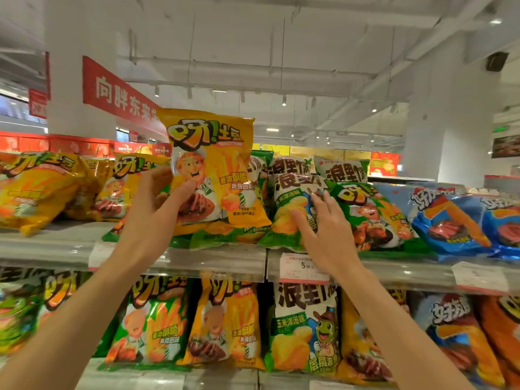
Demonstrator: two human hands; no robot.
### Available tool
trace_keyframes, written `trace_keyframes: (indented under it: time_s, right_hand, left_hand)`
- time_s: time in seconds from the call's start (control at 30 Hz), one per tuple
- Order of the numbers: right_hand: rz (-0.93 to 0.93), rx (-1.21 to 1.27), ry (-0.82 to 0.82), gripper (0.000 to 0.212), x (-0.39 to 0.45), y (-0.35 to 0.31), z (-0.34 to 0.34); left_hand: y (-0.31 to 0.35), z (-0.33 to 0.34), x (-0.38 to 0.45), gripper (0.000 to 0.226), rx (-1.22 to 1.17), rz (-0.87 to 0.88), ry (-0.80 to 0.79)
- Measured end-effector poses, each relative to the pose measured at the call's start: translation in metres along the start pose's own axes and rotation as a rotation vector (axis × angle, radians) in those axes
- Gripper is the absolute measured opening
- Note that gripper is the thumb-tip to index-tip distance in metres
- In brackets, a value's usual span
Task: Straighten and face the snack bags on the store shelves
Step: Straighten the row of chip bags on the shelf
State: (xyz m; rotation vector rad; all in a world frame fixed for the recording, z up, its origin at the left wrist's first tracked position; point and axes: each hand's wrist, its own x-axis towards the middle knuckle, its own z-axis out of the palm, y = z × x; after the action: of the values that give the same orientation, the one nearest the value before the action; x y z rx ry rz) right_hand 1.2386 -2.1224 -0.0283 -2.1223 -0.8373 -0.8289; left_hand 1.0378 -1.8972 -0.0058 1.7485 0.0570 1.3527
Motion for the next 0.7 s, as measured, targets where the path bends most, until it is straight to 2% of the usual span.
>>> trace_keyframes:
  time_s: [0.07,0.17,0.33,0.43,0.57,0.7]
  right_hand:
    - [-0.022,0.019,0.054,0.073,-0.002,-0.002,-0.004]
    - [-0.036,-0.043,0.117,0.061,-0.012,-0.012,-0.01]
    - [-0.069,-0.107,0.211,0.039,-0.02,-0.055,-0.012]
    - [-0.088,-0.081,0.254,0.031,-0.024,-0.095,-0.001]
    - [-0.17,-0.068,0.238,0.027,-0.025,-0.143,0.025]
    - [-0.288,-0.179,0.238,0.031,-0.018,-0.186,0.053]
  left_hand:
    - [-0.001,-0.002,-0.002,0.029,-0.021,0.005,0.004]
    - [-0.01,-0.014,0.003,0.031,-0.07,0.024,-0.007]
    - [-0.027,-0.056,0.024,0.064,-0.115,0.027,-0.005]
    - [-0.043,-0.094,0.035,0.074,-0.105,0.033,0.004]
    - [-0.07,-0.148,0.054,0.08,-0.066,0.025,0.022]
    - [-0.091,-0.189,0.079,0.072,-0.009,0.015,0.041]
